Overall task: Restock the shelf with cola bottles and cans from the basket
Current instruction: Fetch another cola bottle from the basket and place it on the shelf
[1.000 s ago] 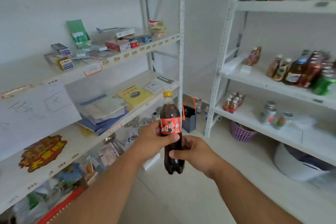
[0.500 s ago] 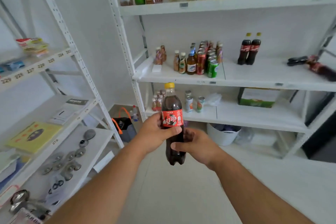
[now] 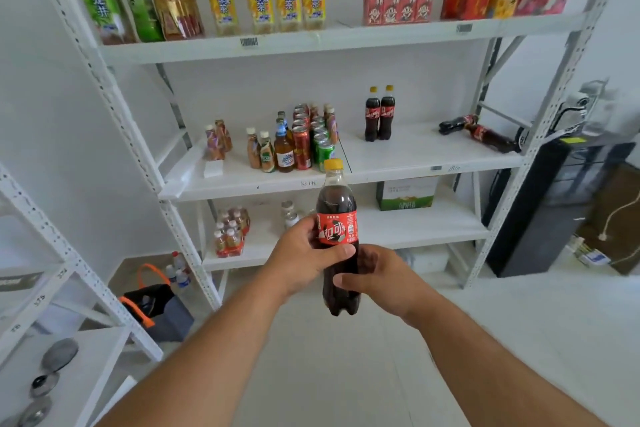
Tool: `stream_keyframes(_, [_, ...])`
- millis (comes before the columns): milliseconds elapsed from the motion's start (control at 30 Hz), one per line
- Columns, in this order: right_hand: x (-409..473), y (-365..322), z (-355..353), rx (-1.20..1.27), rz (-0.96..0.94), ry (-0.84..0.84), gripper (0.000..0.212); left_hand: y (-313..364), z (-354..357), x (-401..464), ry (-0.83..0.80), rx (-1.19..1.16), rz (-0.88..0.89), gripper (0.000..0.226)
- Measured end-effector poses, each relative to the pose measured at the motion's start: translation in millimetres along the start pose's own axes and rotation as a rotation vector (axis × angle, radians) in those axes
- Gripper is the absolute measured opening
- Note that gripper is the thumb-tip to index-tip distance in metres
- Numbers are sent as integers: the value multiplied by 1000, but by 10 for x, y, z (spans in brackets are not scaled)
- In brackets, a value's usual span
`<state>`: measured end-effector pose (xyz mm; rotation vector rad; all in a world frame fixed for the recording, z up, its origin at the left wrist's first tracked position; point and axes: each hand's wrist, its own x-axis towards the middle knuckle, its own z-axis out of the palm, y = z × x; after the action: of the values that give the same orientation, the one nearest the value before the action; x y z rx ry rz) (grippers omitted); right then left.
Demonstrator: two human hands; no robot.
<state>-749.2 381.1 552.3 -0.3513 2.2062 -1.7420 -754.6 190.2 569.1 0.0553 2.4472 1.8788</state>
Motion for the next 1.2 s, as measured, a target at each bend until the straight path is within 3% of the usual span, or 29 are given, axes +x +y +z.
stream_keyframes(300, [333, 53, -401, 24, -25, 100, 26, 150, 204, 617, -79, 13, 74, 60])
stream_keyframes(467, [659, 199, -892, 34, -33, 118, 28, 193, 541, 1149, -70, 30, 73, 72])
stream_keyframes(833, [1521, 483, -2299, 5, -23, 72, 34, 501, 1424, 2387, -3, 77, 15, 51])
stream_keyframes(1200, [2454, 646, -2837, -89, -15, 49, 39, 432, 1576, 3390, 42, 70, -20, 50])
